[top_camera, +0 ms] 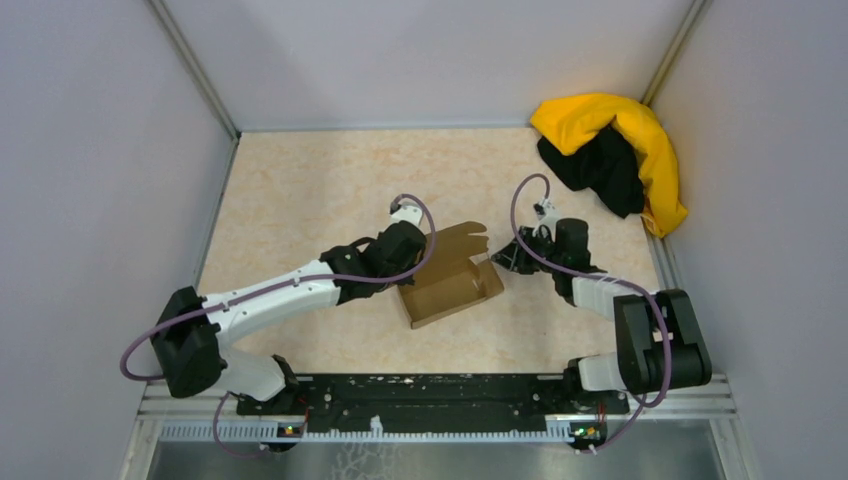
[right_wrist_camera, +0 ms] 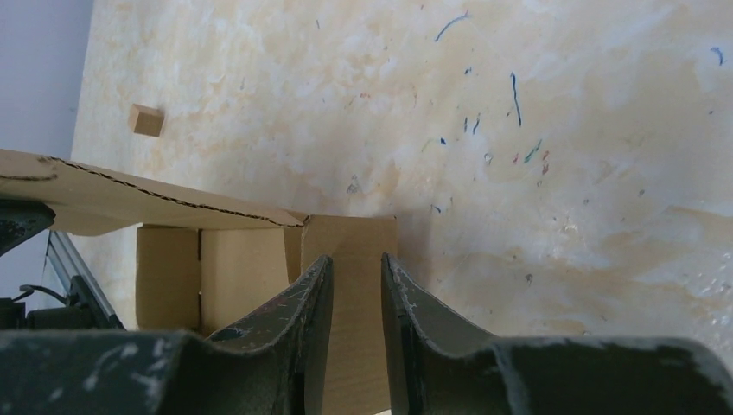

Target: Fold the paper box

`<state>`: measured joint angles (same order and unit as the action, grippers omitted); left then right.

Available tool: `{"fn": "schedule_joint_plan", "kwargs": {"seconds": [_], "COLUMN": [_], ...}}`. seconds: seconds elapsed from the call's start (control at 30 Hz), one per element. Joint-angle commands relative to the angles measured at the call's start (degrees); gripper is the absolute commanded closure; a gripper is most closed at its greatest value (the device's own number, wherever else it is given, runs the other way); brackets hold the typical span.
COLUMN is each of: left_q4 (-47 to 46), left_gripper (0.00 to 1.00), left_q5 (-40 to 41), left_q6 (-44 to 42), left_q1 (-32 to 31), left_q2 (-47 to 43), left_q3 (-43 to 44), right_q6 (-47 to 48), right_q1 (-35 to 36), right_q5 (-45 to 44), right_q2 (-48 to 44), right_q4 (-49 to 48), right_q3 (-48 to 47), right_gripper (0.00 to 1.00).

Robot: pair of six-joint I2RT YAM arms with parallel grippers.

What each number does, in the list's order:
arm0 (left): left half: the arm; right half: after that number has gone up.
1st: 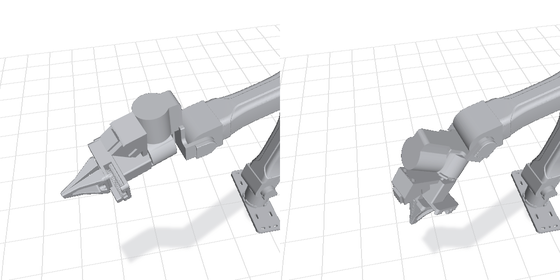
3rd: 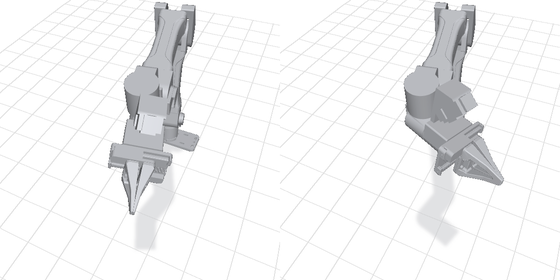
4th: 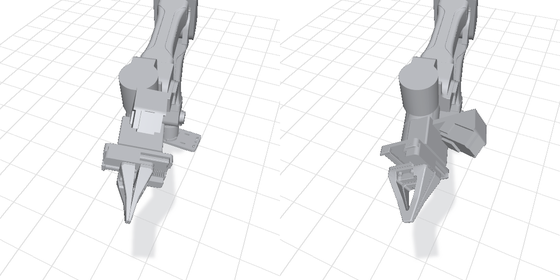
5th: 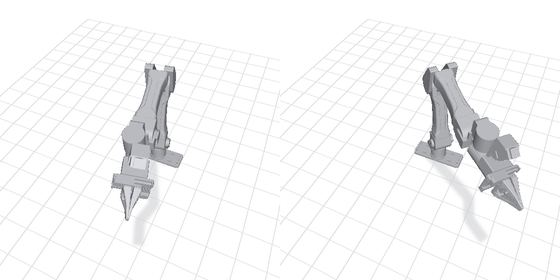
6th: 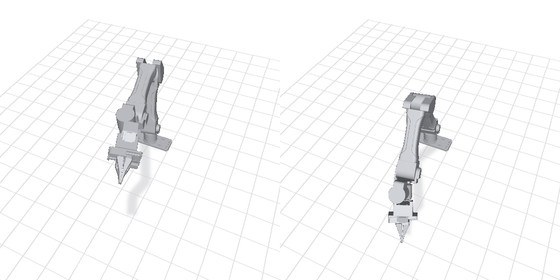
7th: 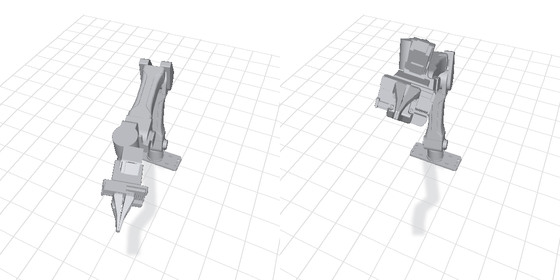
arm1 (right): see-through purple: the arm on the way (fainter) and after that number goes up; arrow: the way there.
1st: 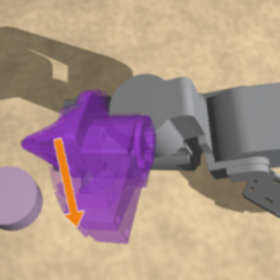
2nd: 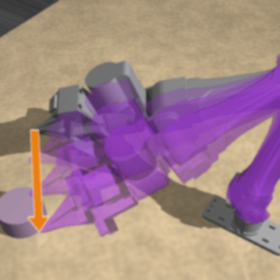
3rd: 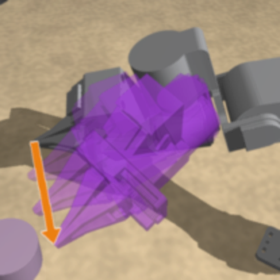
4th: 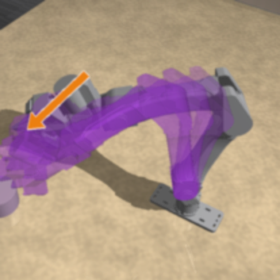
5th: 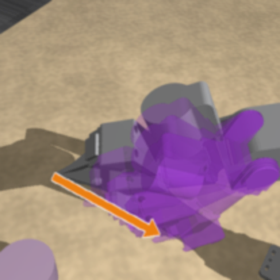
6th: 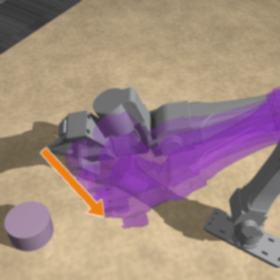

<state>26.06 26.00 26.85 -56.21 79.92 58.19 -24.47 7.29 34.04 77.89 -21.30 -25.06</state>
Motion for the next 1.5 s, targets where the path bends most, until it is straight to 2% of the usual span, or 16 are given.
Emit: {"fn": "schedule_joint_plan", "kwargs": {"seconds": [0.0,0.03,0.07,0.13,0.17,0.47,0.73,1.1,1.47], "left_q4": [-2.1,-2.5,-3.1,-4.2,-4.6,-7.8,-5.6,-3.7,-2.4], "left_gripper": [0.98,0.98,0.94,0.72,0.68,0.63,0.4,0.37,0.39], "left_q5": [-1.0,-1.5,-2.1,-3.7,-4.1,-12.5,-18.0,-30.4,-31.3], "left_q6": [-0.9,-1.5,-2.2,-4.2,-5.1,-11.9,-17.6,-23.8,-26.3], "left_q1": [0.3,0.4,0.6,0.9,1.0,6.0,7.1,9.9,12.0], "left_q2": [1.0,1.2,1.2,1.0,0.6,-6.0,-10.2,-3.8,3.0], "left_q3": [1.1,1.1,1.1,1.1,1.1,0.2,5.3,7.5,10.8], "right_q6": [1.2,1.2,1.2,1.4,1.4,1.4,1.5,1.2,1.0], "right_q1": [0.7,0.8,0.8,0.9,0.8,0.9,0.9,0.9,1.0], "right_q5": [1.6,1.7,1.7,1.9,1.9,2.2,2.9,3.7,4.4], "right_q2": [-2.1,-2.2,-2.3,-2.2,-2.2,-1.8,-1.9,-1.3,-0.6], "right_q4": [-2.0,-2.0,-1.8,-1.8,-1.8,-1.9,-1.3,-2.0,-2.6], "right_q3": [0.9,1.1,1.1,1.1,1.0,0.9,0.5,0.7,0.7], "right_gripper": [0.73,0.73,0.73,0.73,0.73,0.73,0.73,0.73,0.73]}}
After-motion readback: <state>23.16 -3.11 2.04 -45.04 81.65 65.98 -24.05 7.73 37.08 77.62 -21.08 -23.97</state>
